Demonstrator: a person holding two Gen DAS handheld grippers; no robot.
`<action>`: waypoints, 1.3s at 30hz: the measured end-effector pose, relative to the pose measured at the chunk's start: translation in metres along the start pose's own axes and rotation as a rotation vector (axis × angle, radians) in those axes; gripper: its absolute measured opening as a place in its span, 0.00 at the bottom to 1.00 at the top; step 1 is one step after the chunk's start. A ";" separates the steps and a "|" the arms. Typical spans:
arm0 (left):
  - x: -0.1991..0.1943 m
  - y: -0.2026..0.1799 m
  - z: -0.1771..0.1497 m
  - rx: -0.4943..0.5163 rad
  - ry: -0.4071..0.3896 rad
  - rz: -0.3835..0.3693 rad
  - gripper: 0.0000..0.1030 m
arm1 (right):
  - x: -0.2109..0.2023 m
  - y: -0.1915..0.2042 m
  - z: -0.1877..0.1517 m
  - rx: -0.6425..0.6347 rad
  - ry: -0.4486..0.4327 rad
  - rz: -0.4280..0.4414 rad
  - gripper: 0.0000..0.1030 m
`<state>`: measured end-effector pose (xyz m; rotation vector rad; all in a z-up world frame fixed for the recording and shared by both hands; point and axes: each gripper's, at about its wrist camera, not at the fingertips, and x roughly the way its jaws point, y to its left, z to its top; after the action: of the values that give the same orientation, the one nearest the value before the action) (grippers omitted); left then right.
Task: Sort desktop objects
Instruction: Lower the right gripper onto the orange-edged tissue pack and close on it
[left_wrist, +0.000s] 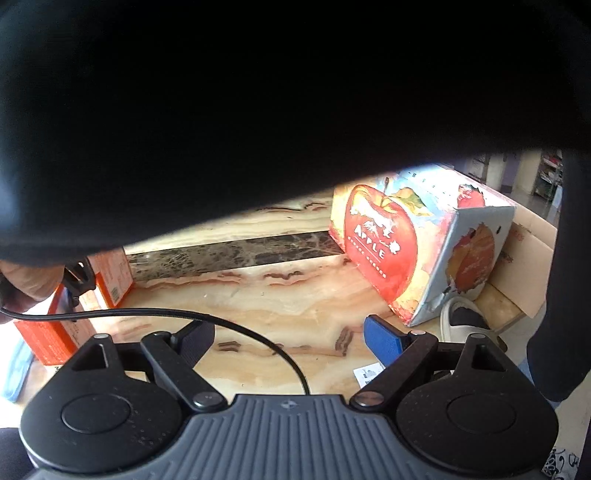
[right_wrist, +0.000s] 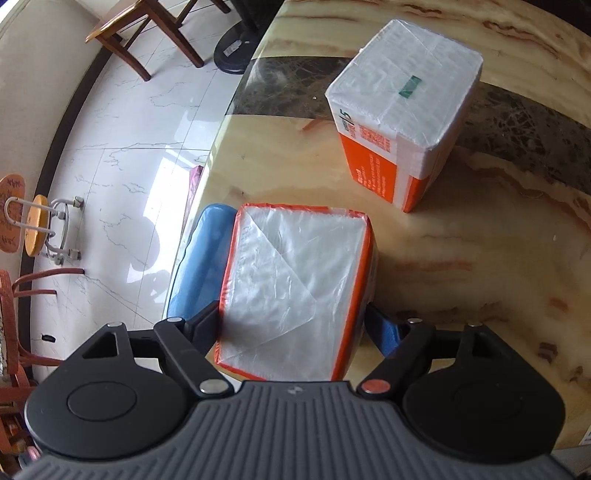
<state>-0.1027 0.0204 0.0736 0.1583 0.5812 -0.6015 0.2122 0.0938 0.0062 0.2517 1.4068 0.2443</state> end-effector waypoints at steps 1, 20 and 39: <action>0.000 -0.001 0.000 0.006 0.002 -0.003 0.86 | -0.001 -0.001 0.001 -0.024 0.009 0.003 0.78; 0.000 -0.006 -0.001 0.003 -0.010 -0.020 0.86 | -0.043 -0.073 -0.025 -0.572 0.189 -0.114 0.71; 0.005 -0.009 0.002 -0.007 -0.007 -0.033 0.86 | -0.008 -0.073 -0.022 -0.552 0.140 -0.182 0.75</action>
<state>-0.1035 0.0099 0.0721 0.1404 0.5803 -0.6323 0.1908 0.0223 -0.0124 -0.3528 1.4328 0.4932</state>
